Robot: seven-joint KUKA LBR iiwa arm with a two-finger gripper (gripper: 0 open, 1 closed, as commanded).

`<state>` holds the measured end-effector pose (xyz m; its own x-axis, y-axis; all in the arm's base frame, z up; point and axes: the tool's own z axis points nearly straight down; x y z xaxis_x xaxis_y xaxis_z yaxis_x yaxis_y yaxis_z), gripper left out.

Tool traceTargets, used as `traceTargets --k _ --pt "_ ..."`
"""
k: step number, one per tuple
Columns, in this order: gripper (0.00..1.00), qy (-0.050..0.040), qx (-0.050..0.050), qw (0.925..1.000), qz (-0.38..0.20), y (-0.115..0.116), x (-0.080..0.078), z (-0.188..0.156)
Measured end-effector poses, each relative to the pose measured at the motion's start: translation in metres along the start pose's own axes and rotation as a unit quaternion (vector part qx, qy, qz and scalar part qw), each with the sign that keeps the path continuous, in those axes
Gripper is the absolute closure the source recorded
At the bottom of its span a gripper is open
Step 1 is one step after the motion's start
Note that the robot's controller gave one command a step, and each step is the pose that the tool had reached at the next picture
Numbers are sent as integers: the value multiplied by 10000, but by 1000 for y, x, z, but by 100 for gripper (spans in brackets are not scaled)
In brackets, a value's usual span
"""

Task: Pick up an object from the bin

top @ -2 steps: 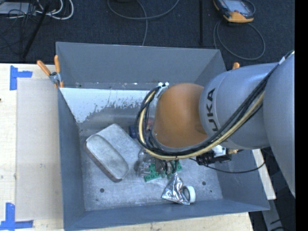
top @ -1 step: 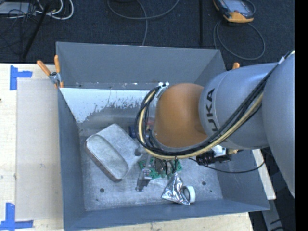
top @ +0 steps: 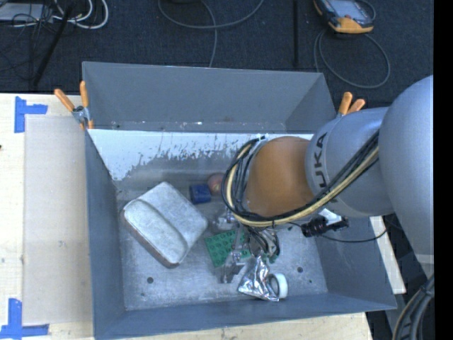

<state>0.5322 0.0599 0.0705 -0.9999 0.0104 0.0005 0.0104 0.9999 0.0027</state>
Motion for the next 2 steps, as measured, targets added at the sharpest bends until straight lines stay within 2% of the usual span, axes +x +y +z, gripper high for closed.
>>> traceTargets --k 1,2 --pt "100 -2 2 10000 -2 1 0 -3" --pt "100 -8 12 9805 -1965 1 46 -93"
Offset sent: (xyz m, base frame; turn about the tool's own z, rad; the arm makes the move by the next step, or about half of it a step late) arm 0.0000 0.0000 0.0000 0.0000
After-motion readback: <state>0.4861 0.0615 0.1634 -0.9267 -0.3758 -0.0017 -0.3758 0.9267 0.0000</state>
